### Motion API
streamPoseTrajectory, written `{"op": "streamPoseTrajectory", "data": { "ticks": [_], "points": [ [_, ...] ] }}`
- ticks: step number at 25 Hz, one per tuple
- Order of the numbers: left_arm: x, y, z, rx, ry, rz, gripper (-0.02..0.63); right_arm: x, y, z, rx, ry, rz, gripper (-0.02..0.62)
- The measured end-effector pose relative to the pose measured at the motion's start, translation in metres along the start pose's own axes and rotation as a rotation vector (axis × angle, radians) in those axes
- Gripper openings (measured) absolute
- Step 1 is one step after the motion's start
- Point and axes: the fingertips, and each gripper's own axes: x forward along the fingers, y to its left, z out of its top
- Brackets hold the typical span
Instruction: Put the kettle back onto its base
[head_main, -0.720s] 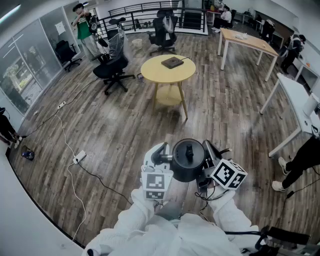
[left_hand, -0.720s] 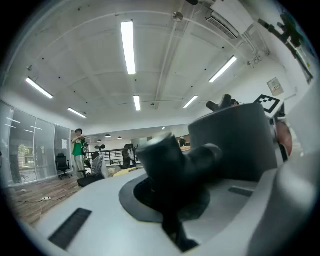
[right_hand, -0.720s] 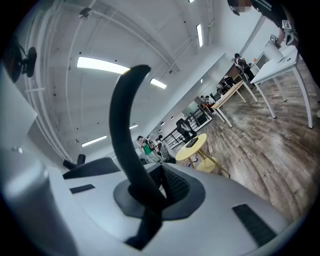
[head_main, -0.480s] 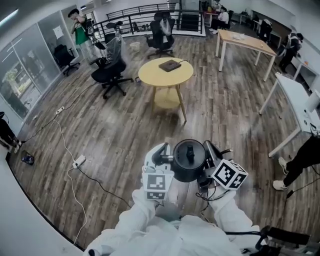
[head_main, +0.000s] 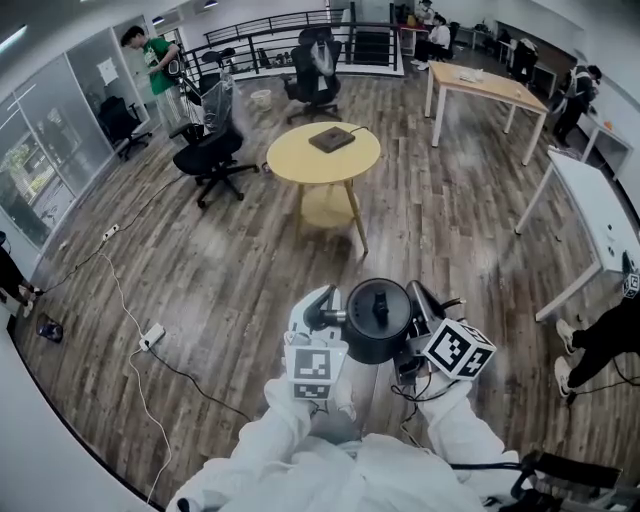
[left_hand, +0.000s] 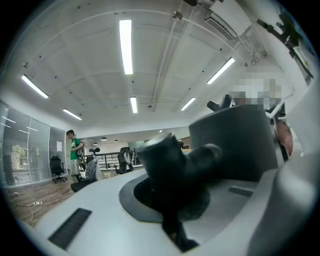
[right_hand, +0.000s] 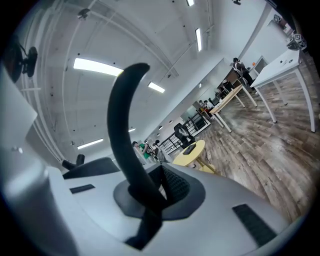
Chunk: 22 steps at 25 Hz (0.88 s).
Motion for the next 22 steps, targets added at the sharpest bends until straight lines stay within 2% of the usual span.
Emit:
{"op": "streamPoseTrajectory", "data": {
  "ticks": [12, 22],
  "points": [
    [0.106, 0.057, 0.006, -0.002, -0.004, 0.006, -0.003, 0.113, -0.022, 0.039, -0.008, 0.003, 0.006, 0.011],
    [0.186, 0.125, -0.005, -0.008, -0.004, 0.002, -0.003, 0.22, -0.03, 0.049, -0.008, 0.012, 0.014, 0.011]
  ]
}}
